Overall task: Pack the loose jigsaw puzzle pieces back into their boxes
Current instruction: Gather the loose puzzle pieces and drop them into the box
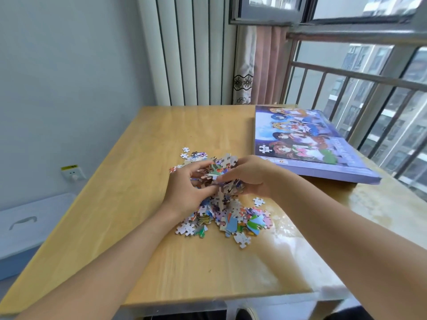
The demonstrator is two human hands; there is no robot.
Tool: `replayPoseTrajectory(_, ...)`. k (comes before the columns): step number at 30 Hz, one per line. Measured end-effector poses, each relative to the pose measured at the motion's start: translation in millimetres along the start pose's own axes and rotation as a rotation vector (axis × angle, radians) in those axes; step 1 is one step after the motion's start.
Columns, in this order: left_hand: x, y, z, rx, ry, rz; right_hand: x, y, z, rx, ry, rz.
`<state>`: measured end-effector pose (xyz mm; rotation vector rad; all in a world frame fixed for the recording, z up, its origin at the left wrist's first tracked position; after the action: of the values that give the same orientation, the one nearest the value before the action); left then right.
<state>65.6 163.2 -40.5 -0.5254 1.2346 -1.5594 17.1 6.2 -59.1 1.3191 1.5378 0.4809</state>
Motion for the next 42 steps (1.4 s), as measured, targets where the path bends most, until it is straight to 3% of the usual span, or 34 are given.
replayPoseTrajectory(5, -6, -12, 5, 0.098, 0.042, 0.081, 12, -3, -3, 0.029, 0.064, 0.228)
replayPoseTrajectory(8, 2, -15, 5, 0.117, 0.115, 0.089, 11, -15, 14, 0.015, 0.041, 0.218)
replayPoseTrajectory(13, -5, -1, 13, -0.017, 0.185, 0.046, 7, -21, -4, 0.033, 0.034, 0.197)
replayPoseTrajectory(22, 14, -27, 38, 0.029, 0.115, 0.091, -20, -39, -30, -0.037, 0.059, 0.174)
replayPoseTrajectory(31, 108, -33, 60, 0.201, 0.499, 0.535, -63, -88, -56, 0.004, -0.063, 0.299)
replayPoseTrajectory(37, 117, -46, 82, 0.28, 0.328, 0.527, -86, -107, -64, 0.051, -0.074, 0.456)
replayPoseTrajectory(42, 114, -65, 101, 0.254, 0.169, 0.344, -116, -100, -66, 0.059, -0.096, 0.692)
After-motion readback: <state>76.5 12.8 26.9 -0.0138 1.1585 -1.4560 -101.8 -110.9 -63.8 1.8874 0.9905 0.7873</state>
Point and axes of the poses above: each hand's wrist, its own z-axis towards the middle knuckle, its own x-axis out of the palm, y = z × x, the point moved 9 cm from there along z, towards the middle knuckle, and after that the axes turned 12 degrees about -z, right-handed, at the moved point
